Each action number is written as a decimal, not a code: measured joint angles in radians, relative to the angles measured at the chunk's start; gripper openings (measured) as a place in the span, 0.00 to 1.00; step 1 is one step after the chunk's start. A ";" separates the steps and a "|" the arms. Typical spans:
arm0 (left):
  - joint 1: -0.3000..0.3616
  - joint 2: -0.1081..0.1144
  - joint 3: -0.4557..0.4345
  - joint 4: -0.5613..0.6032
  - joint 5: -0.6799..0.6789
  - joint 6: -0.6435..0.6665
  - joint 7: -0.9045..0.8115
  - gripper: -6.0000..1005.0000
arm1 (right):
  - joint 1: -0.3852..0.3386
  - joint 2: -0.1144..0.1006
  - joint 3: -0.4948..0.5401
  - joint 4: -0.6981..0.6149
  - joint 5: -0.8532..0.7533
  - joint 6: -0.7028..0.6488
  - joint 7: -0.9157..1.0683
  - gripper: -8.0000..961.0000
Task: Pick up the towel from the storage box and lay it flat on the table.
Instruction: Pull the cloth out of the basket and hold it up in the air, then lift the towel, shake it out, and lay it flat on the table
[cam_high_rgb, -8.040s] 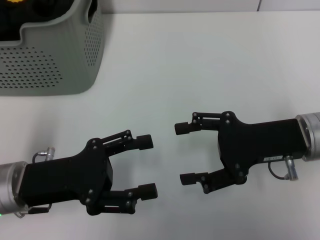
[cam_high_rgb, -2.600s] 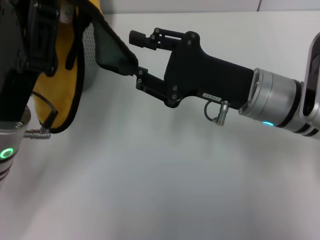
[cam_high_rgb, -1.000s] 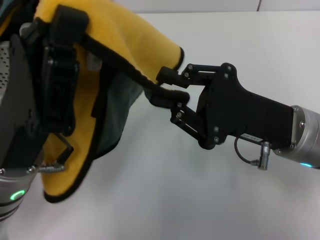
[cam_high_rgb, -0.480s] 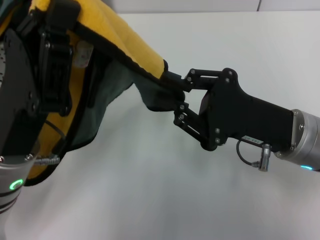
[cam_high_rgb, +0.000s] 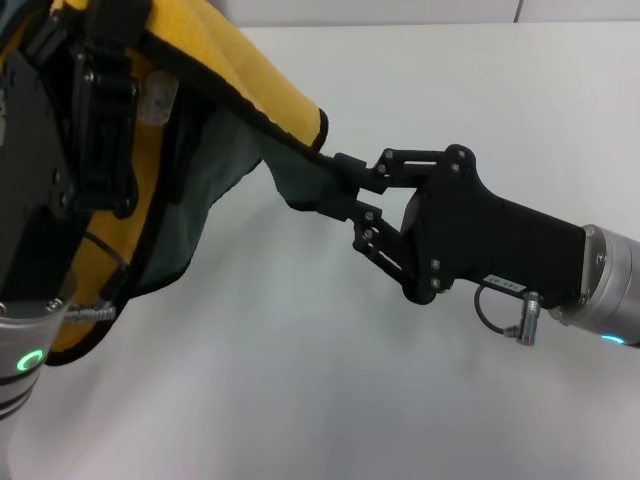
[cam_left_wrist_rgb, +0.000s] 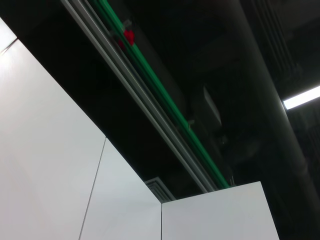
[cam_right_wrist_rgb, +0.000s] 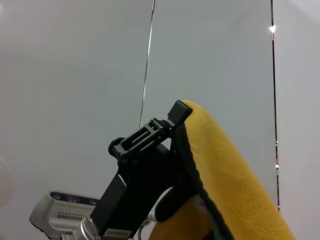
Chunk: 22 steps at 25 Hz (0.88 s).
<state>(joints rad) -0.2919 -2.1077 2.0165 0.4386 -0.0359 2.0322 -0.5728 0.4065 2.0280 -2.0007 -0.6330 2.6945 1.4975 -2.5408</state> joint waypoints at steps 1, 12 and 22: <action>-0.001 0.000 0.000 -0.002 0.000 0.000 0.000 0.14 | 0.000 0.000 0.000 0.000 -0.001 0.000 0.000 0.20; -0.009 0.000 0.008 -0.014 -0.013 -0.001 0.001 0.15 | 0.012 -0.003 0.000 0.010 -0.002 -0.002 0.001 0.11; -0.010 0.001 0.044 -0.090 -0.004 -0.001 -0.013 0.16 | 0.026 -0.012 0.084 -0.044 -0.005 -0.012 0.006 0.01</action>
<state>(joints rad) -0.3018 -2.1063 2.0603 0.3485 -0.0398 2.0309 -0.5863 0.4322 2.0158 -1.9163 -0.6773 2.6900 1.4859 -2.5351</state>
